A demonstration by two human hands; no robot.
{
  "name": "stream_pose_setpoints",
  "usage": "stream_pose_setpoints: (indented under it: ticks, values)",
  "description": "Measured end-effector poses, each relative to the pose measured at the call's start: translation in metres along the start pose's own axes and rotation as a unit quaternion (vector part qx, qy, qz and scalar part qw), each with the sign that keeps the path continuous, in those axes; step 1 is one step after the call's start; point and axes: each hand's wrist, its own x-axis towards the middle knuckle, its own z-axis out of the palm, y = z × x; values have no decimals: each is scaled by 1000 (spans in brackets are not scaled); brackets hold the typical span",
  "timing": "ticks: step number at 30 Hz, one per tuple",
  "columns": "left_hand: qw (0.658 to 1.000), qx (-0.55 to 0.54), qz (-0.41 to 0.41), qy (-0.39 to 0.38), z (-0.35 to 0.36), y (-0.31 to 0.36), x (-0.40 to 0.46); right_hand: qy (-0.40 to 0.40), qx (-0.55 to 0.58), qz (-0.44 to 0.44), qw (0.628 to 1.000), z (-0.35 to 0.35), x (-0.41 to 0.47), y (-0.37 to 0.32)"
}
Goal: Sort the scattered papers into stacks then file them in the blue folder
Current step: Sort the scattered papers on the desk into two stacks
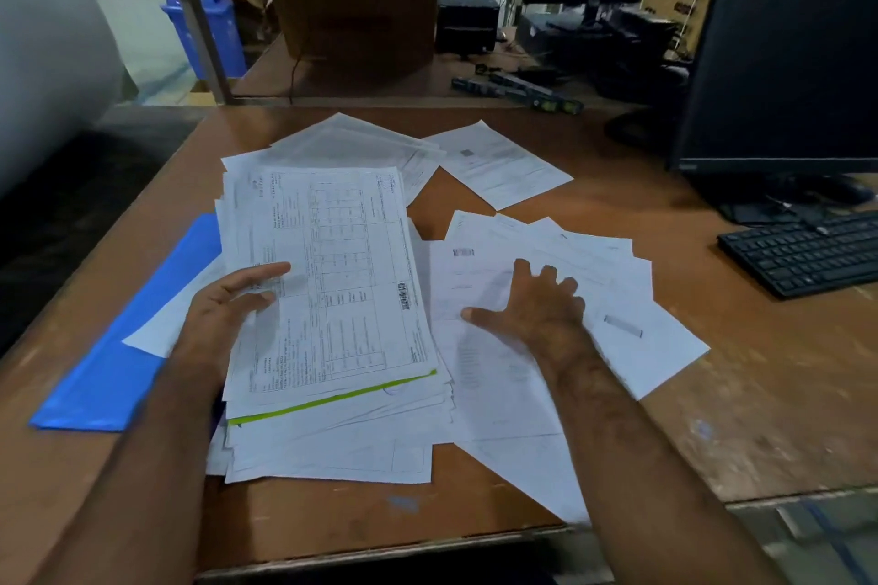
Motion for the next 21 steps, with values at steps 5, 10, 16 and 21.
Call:
stream_pose_setpoints:
  ticks: [5,10,16,21]
  values:
    - [998,-51,6,21,-6,5,-10,9,69,18,997,-7,11,2]
    - [998,-61,-5,33,-19,1,-21,28,420,42,906,-10,24,29]
    - [997,-66,-24,28,-18,0,-23,-29,459,63,886,-48,49,70]
    - [999,-27,-16,15,-25,-10,-16,92,99,-28,990,-114,67,39]
